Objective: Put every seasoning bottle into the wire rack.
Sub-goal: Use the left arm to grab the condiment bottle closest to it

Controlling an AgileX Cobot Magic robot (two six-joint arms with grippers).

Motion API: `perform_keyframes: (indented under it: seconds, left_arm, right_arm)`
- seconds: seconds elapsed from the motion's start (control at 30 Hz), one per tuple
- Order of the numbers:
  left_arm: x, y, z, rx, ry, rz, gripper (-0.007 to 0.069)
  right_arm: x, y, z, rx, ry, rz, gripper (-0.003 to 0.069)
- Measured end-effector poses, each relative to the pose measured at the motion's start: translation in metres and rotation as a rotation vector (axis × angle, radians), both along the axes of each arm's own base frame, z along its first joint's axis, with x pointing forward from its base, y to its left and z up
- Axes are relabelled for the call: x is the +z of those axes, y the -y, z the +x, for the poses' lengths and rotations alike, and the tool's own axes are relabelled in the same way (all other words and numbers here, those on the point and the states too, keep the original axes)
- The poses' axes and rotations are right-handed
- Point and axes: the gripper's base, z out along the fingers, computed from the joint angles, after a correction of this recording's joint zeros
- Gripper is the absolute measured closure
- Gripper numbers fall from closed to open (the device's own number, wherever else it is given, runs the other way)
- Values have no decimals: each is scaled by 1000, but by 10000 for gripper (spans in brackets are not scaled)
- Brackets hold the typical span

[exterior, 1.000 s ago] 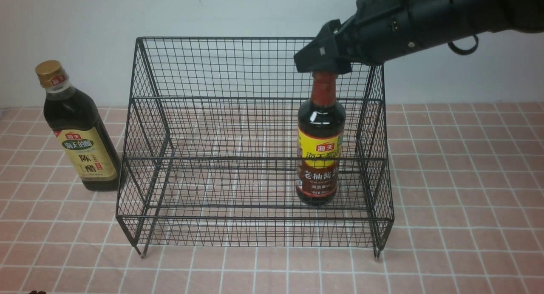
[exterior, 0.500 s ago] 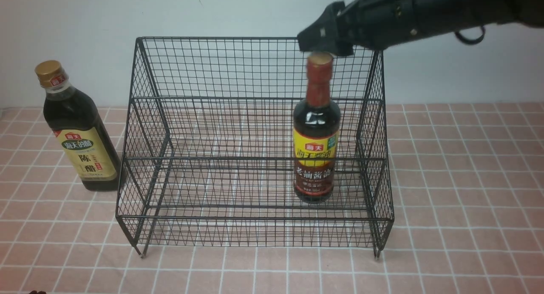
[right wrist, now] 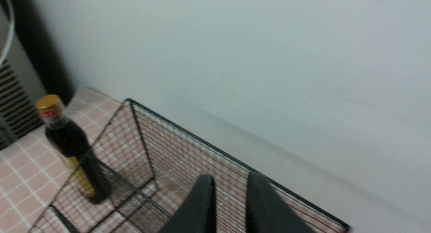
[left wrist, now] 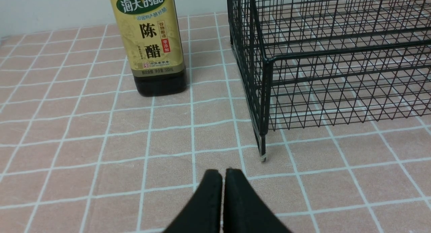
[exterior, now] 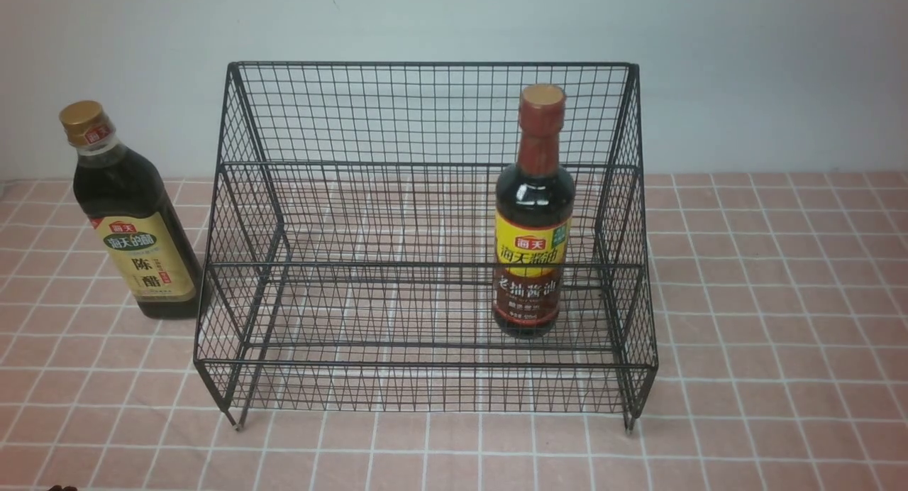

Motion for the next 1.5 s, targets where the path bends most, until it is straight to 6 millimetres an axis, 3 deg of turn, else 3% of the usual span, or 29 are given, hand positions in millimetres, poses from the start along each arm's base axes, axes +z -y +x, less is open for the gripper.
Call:
perform_keyframes:
  seconds: [0.1, 0.23, 0.3, 0.33, 0.37, 0.47, 0.57, 0.77, 0.93, 1.1, 1.2, 1.5]
  left_arm:
    - [0, 0, 0, 0, 0, 0, 631]
    - [0, 0, 0, 0, 0, 0, 631]
    - [0, 0, 0, 0, 0, 0, 631]
    - [0, 0, 0, 0, 0, 0, 631]
    - [0, 0, 0, 0, 0, 0, 631]
    - [0, 0, 0, 0, 0, 0, 631]
    - [0, 0, 0, 0, 0, 0, 631]
    - [0, 0, 0, 0, 0, 0, 631]
    - [0, 0, 0, 0, 0, 0, 631]
    - [0, 0, 0, 0, 0, 0, 631]
    - [0, 0, 0, 0, 0, 0, 631]
    - [0, 0, 0, 0, 0, 0, 631]
  right_arm:
    - [17, 35, -29, -129, 7, -57, 655]
    - [35, 77, -79, -343, -16, -72, 671]
    - [40, 87, -99, -409, -15, -71, 671]
    - [40, 88, -99, -416, -16, -71, 671]
    - [43, 93, -124, -457, 0, -57, 671]
    - [38, 94, -154, -469, 24, -27, 671]
    - [22, 91, -185, -444, 50, 24, 672]
    - [-28, 85, -238, -393, 179, 146, 672]
    - [-72, 81, -271, -355, 242, 225, 672]
    - [-112, 83, -281, -356, 300, 98, 672]
    - [-128, 85, -276, -365, 306, 22, 672]
    - [-204, 97, -227, -476, 306, -69, 673]
